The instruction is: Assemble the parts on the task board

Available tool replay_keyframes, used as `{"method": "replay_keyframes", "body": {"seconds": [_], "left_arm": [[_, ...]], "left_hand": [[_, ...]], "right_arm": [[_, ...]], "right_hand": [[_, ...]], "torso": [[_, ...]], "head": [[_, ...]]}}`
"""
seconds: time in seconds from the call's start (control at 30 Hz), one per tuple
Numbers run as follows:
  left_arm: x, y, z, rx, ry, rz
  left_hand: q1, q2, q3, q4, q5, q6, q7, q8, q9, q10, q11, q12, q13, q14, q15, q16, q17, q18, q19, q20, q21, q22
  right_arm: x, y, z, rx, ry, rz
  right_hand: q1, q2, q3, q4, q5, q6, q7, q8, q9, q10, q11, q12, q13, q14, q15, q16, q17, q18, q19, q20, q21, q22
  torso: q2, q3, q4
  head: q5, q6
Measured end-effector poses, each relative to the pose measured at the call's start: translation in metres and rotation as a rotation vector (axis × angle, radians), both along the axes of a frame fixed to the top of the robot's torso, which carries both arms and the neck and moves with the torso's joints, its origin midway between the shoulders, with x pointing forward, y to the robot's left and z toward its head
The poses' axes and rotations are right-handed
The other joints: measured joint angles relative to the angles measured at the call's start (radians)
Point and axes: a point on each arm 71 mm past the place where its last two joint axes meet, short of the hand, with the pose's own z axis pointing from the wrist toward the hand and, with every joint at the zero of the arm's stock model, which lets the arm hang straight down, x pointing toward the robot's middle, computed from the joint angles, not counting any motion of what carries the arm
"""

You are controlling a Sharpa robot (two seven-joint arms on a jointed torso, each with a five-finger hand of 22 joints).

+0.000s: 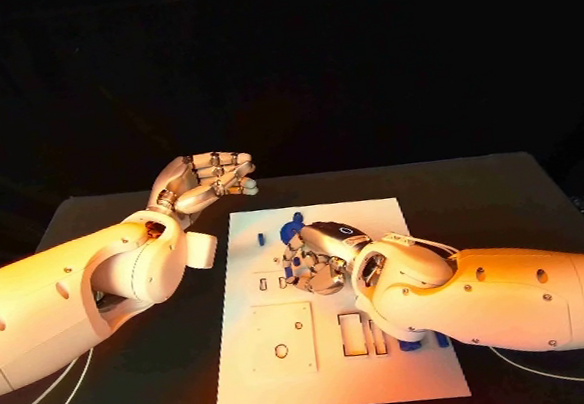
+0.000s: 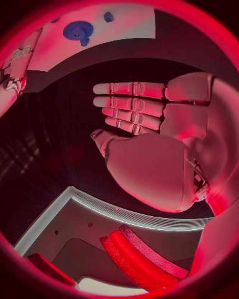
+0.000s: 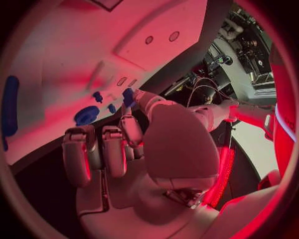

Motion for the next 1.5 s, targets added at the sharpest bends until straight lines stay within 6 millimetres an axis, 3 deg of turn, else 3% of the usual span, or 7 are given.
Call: {"method": "replay_keyframes", "body": {"seconds": [0.2, 1.33, 1.5], "left_arm": [[0.000, -0.001, 0.000, -0.001, 0.001, -0.003], [0.000, 0.000, 0.000, 0.001, 0.006, -0.002], [0.000, 0.000, 0.000, 0.002, 0.007, -0.002]], "left_hand": [[0.000, 0.000, 0.000, 0.000, 0.000, 0.000, 0.000, 0.000, 0.000, 0.000, 0.000, 0.000, 0.000, 0.000, 0.000, 0.000, 0.000, 0.000, 0.000, 0.000, 0.000, 0.001], [0.000, 0.000, 0.000, 0.000, 0.000, 0.000, 0.000, 0.000, 0.001, 0.000, 0.000, 0.000, 0.000, 0.000, 0.000, 0.000, 0.003, 0.000, 0.000, 0.000, 0.003, 0.001], [0.000, 0.000, 0.000, 0.000, 0.000, 0.000, 0.000, 0.000, 0.000, 0.000, 0.000, 0.000, 0.000, 0.000, 0.000, 0.000, 0.003, 0.000, 0.000, 0.000, 0.003, 0.001]], "right_arm": [[-0.001, 0.004, -0.007, -0.026, 0.002, 0.000], [0.005, 0.005, -0.017, -0.078, -0.017, -0.010], [0.006, 0.004, -0.018, -0.080, -0.018, -0.012]], "right_hand": [[-0.016, -0.016, 0.000, 0.000, 0.003, 0.000, 0.000, 0.000, 0.015, 0.003, -0.003, 0.000, 0.000, 0.000, 0.000, 0.000, 0.000, 0.000, 0.000, 0.000, 0.000, 0.000], [-0.031, -0.031, 0.000, 0.000, 0.005, 0.000, 0.000, 0.004, 0.019, 0.004, -0.004, 0.000, 0.000, 0.000, 0.000, 0.000, 0.001, 0.000, 0.000, 0.000, 0.000, -0.001], [-0.041, -0.041, 0.000, 0.000, 0.005, -0.015, 0.008, 0.004, 0.016, 0.004, -0.003, -0.004, -0.005, 0.000, 0.000, 0.000, 0.001, 0.000, 0.000, 0.000, -0.004, -0.001]], "torso": [[0.000, 0.0007, 0.0000], [-0.001, 0.0009, 0.0012], [-0.001, 0.0008, 0.0009]], "head": [[0.004, -0.006], [0.007, -0.016], [0.007, -0.014]]}}
